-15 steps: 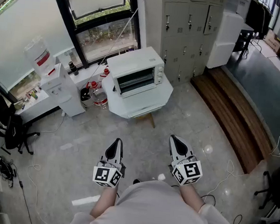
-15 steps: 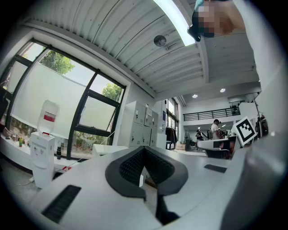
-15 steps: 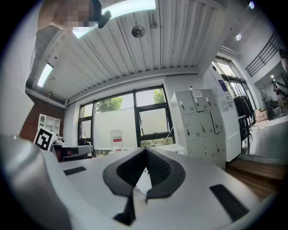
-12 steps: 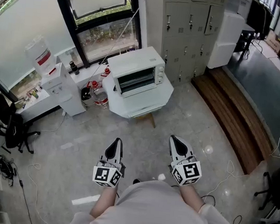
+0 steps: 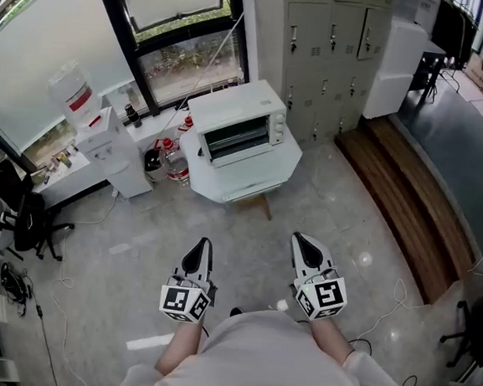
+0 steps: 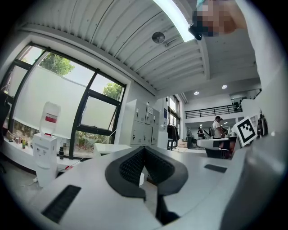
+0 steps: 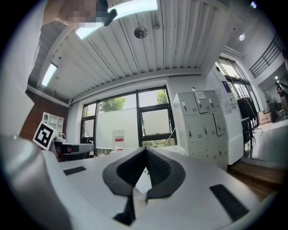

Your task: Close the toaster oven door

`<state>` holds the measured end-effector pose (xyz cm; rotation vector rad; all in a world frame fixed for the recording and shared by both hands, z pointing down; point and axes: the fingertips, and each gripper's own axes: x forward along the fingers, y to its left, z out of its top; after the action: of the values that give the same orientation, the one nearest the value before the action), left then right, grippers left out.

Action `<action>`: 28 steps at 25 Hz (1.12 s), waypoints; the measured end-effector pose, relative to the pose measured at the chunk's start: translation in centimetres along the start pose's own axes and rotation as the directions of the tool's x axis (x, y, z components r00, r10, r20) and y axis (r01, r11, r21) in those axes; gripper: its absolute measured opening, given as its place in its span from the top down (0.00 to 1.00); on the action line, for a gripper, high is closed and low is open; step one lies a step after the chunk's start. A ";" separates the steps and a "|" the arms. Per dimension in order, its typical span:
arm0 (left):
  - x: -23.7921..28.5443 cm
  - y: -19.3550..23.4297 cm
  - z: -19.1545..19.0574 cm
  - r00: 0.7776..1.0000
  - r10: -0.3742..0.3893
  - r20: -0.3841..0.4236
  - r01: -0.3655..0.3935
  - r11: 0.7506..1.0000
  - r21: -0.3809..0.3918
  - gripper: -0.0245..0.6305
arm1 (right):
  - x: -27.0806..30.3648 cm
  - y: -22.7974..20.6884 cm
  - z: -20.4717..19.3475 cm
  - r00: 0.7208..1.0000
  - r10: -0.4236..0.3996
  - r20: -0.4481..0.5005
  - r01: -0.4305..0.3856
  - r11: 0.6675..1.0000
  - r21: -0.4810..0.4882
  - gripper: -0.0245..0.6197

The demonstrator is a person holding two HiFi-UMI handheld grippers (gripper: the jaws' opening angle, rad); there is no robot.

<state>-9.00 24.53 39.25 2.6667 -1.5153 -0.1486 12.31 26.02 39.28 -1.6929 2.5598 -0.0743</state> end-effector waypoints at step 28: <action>7.8 9.5 0.1 0.997 0.027 0.077 -0.028 1.000 0.008 0.93 | 12.7 -2.6 -2.7 1.000 -0.003 -0.030 0.004 1.000 0.018 0.95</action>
<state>-13.21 12.97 39.78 2.6750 -1.5772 -0.2469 9.49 13.37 41.79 -1.7030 2.5699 -0.1234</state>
